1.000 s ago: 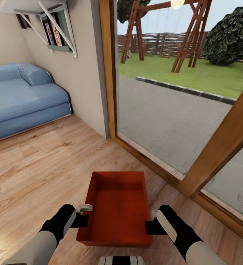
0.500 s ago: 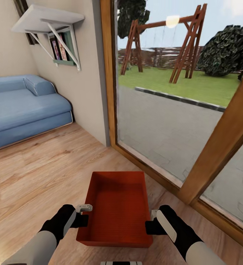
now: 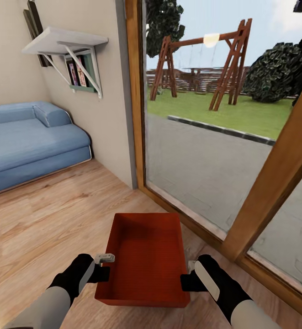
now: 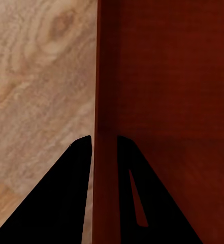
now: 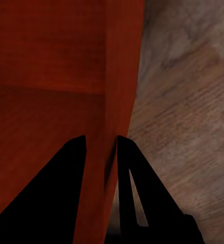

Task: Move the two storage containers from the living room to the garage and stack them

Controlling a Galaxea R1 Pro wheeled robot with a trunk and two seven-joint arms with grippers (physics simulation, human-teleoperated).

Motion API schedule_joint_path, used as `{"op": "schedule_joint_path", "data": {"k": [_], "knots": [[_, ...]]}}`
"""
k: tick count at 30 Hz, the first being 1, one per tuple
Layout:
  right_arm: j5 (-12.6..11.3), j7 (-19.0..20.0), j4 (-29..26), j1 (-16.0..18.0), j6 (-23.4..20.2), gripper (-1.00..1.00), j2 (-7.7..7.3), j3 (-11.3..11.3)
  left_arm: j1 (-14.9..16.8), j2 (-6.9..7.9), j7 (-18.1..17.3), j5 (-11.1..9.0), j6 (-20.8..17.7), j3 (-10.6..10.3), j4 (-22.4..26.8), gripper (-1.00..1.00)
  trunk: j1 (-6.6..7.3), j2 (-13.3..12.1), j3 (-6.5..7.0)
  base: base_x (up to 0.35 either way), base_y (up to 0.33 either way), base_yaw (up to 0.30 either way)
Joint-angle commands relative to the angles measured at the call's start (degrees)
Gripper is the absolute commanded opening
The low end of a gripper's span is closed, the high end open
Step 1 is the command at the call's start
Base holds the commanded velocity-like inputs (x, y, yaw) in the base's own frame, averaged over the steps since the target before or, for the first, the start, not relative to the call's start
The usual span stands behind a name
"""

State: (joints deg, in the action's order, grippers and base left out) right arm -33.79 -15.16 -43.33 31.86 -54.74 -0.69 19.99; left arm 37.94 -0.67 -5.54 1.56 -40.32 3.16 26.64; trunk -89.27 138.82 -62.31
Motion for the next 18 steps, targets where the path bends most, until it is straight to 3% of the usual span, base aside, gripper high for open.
{"op": "schedule_joint_path", "data": {"k": [1, 18], "knots": [[2.15, -0.75, 0.0, 0.01, -0.65, -1.0, -0.1, 0.31, 0.03, -0.03, -0.07, 0.64, -0.29, 0.21, 0.17, -1.0, 0.24, -0.4, 0.22, 0.0, 0.0, 0.0], [2.15, -0.75, 0.0, -0.01, -0.64, -1.0, -0.1, 0.31, 0.03, -0.03, -0.01, 0.64, -0.29, 0.19, 0.17, -1.0, 3.97, -7.22, 4.79, 0.0, 0.0, 0.0]]}}
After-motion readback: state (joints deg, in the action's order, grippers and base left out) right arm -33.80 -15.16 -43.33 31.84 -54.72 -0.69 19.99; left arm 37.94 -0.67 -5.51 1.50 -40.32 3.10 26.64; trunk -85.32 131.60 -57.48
